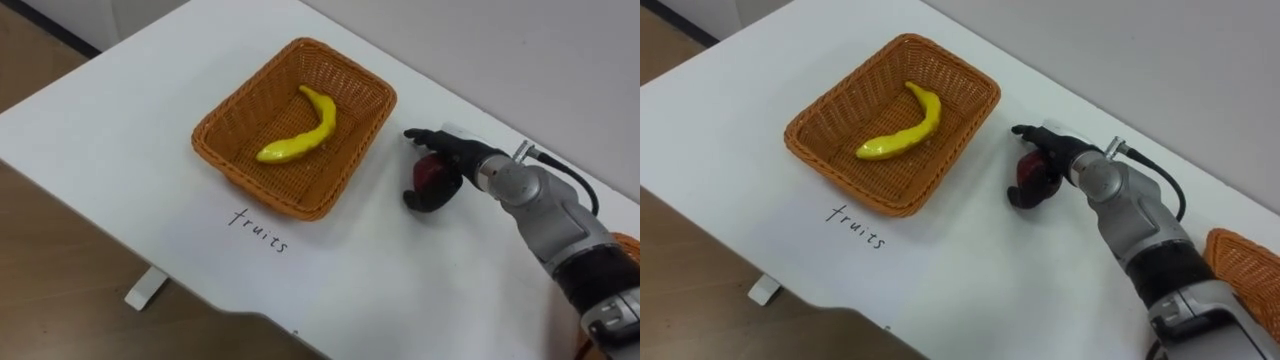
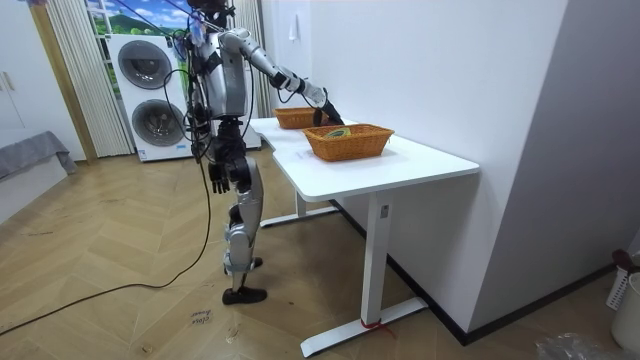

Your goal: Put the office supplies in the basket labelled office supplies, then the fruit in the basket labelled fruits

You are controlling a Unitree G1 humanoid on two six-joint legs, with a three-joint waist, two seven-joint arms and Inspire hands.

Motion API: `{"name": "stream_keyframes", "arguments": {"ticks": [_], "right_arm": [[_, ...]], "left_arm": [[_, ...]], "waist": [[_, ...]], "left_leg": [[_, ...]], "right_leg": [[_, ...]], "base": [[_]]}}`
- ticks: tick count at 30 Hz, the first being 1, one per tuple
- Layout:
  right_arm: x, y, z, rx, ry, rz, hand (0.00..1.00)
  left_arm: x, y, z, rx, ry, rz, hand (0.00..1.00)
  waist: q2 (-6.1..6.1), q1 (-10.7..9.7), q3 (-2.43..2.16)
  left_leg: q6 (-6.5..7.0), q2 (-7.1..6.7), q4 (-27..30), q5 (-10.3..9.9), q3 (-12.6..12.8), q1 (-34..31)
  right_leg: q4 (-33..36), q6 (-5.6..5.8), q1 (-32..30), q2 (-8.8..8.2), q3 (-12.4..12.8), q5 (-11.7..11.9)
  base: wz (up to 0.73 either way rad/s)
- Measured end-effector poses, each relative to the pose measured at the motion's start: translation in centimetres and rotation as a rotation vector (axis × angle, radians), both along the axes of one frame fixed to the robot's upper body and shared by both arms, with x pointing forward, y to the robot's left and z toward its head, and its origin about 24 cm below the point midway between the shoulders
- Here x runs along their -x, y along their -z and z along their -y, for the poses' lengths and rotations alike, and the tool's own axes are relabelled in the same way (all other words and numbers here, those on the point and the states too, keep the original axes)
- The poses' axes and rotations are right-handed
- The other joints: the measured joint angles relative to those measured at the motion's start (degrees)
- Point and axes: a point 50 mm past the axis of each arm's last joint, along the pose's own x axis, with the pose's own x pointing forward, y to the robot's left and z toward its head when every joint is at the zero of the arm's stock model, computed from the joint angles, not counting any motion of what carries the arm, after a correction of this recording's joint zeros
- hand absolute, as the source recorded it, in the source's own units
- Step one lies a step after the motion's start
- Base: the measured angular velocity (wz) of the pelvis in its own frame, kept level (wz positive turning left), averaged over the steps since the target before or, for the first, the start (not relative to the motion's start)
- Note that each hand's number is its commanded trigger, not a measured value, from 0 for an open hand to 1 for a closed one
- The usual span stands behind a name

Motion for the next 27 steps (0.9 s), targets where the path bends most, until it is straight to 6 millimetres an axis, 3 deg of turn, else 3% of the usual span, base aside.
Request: {"name": "stream_keyframes", "arguments": {"ticks": [18, 23, 27], "right_arm": [[-0.1, -0.7, 0.4, -0.084, -0.018, -0.018, 0.0], [0.3, -0.7, 0.6, -0.146, -0.027, -0.036, 0.0], [0.5, -0.8, 1.0, -0.203, -0.015, -0.047, 0.0]], "left_arm": [[-0.1, 0.0, 0.1, 0.006, 0.01, 0.024, 0.0], [0.1, 0.1, 0.2, 0.006, 0.007, 0.019, 0.0], [0.2, 0.1, 0.2, -0.007, 0.005, 0.023, 0.0]], "waist": [[1.14, -0.7, 0.22], [1.4, -1.4, 0.07], [2.29, -1.6, -0.04]], "left_leg": [[0.0, 0.08, 0.3, 0.0, 0.8, 0.1], [0.01, 0.02, 0.6, 0.0, 0.8, 0.1], [0.02, 0.03, 0.8, 0.0, 0.9, 0.2]], "right_leg": [[0.0, 0.0, 0.0, 0.01, 1.0, 0.0], [0.0, -0.01, 0.1, 0.01, 1.6, 0.0], [0.0, -0.01, 0.2, 0.01, 1.7, 0.0]], "base": [[-0.01], [0.0], [-0.01]]}}
